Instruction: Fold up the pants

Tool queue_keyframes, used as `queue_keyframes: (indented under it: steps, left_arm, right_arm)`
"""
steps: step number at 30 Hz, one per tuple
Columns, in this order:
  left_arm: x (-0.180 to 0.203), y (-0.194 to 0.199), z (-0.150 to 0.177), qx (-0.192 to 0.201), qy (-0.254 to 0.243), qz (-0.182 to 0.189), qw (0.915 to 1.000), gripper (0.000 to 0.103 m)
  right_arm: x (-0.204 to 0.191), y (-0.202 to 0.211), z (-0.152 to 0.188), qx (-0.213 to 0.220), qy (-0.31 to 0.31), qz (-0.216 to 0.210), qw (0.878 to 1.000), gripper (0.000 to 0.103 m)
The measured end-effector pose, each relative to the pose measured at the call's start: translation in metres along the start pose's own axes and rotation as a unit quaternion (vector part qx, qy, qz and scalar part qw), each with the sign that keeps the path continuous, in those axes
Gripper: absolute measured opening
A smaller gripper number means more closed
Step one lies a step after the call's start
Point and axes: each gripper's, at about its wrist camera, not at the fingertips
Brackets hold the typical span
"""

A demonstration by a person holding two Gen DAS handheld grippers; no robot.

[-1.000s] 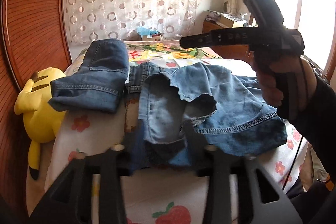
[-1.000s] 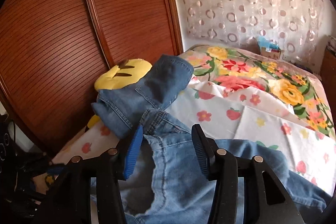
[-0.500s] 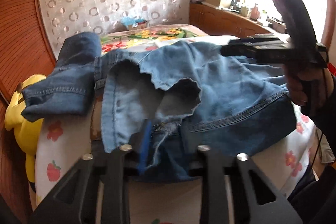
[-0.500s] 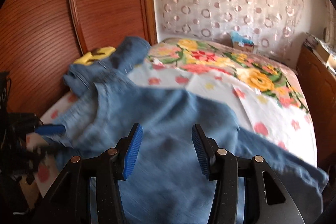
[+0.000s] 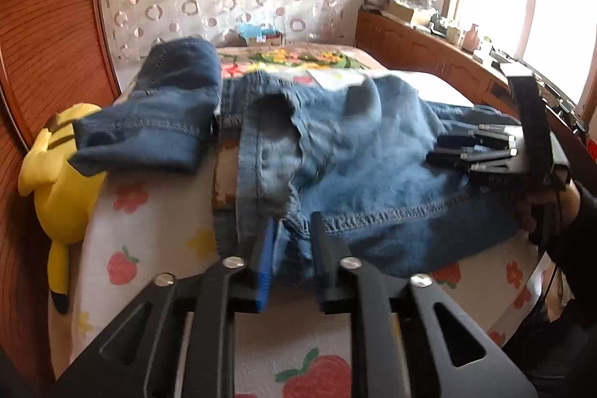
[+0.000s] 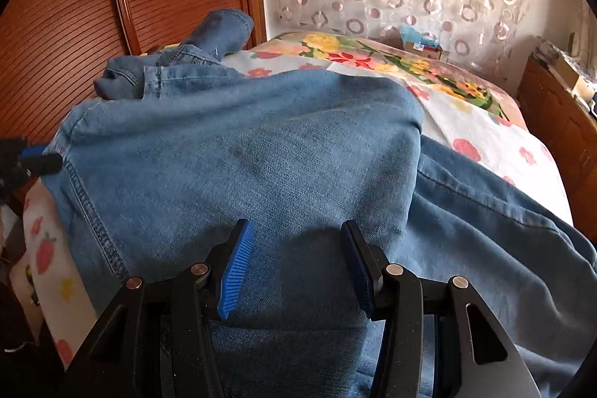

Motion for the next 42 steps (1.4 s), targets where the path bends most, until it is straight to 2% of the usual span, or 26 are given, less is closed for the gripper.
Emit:
queue_keyframes:
  steps: [1, 5, 6, 11, 12, 14, 15, 17, 19, 22, 29, 30, 31, 33, 37, 42]
  left_arm:
    - [-0.001, 0.003, -0.003, 0.008, 0.001, -0.002, 1.0000, 0.039]
    - [-0.005, 0.014, -0.017, 0.030, 0.004, -0.015, 0.9994, 0.061]
    - [-0.007, 0.013, -0.020, 0.032, 0.005, -0.021, 0.9993, 0.078]
    - [-0.009, 0.008, -0.046, 0.047, 0.005, -0.033, 0.9983, 0.079]
    - [-0.008, 0.003, -0.054, 0.047, 0.001, -0.029, 0.9985, 0.078]
    - [-0.008, -0.005, -0.064, 0.038, -0.003, -0.020, 0.9991, 0.063]
    - [-0.006, -0.011, -0.069, 0.031, -0.007, -0.016, 0.9994, 0.060]
    - [-0.002, -0.020, -0.077, 0.028, -0.016, -0.011, 0.9994, 0.060]
    - [0.002, -0.033, -0.083, 0.013, -0.023, -0.006, 0.9996, 0.041]
    - [0.004, -0.051, -0.085, -0.011, -0.025, -0.009, 0.9996, 0.038]
    - [-0.003, -0.094, -0.087, -0.067, -0.023, -0.011, 0.9975, 0.037]
    - [-0.004, -0.096, -0.087, -0.069, -0.024, -0.009, 0.9973, 0.033]
    - [-0.004, -0.098, -0.087, -0.068, -0.026, -0.006, 0.9974, 0.017]
    - [-0.004, -0.093, -0.091, -0.052, -0.034, -0.007, 0.9980, 0.010]
    - [-0.015, -0.080, -0.108, -0.027, -0.028, -0.027, 0.9989, 0.008]
    - [-0.039, -0.082, -0.132, -0.029, -0.019, -0.031, 0.9989, 0.008]
  right_arm:
    - [-0.001, 0.001, -0.001, 0.000, -0.001, -0.001, 1.000, 0.051]
    - [-0.001, 0.003, -0.002, 0.000, -0.005, -0.002, 1.000, 0.052]
    - [-0.003, 0.003, -0.002, -0.001, -0.005, -0.001, 1.000, 0.053]
    - [0.012, -0.004, 0.005, -0.001, -0.005, -0.002, 1.000, 0.053]
    - [0.013, -0.005, 0.005, -0.001, -0.005, -0.001, 1.000, 0.053]
    - [0.012, -0.005, 0.006, 0.000, -0.002, 0.002, 1.000, 0.053]
    - [0.012, -0.005, 0.007, 0.001, 0.000, 0.005, 1.000, 0.054]
    - [0.013, -0.005, 0.007, 0.002, 0.004, 0.008, 1.000, 0.054]
    - [0.013, -0.004, 0.009, 0.003, 0.008, 0.011, 1.000, 0.054]
    - [0.014, -0.003, 0.011, 0.004, 0.011, 0.013, 1.000, 0.054]
    - [0.017, 0.000, 0.014, 0.007, 0.014, 0.014, 1.000, 0.054]
    - [0.018, 0.001, 0.014, 0.007, 0.015, 0.014, 1.000, 0.054]
    - [0.018, 0.001, 0.015, 0.007, 0.015, 0.014, 1.000, 0.054]
    - [0.020, 0.002, 0.015, 0.008, 0.015, 0.013, 1.000, 0.054]
    - [0.022, 0.003, 0.016, 0.009, 0.014, 0.013, 1.000, 0.054]
    - [0.024, 0.005, 0.019, 0.009, 0.018, 0.015, 1.000, 0.054]
Point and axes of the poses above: each gripper's, at about its wrist camera, not at the fingertips, and y roughly against the way its jaws point, x to its right, z to its underside, and after that the axes turned 7 degrees about -y, right-handed
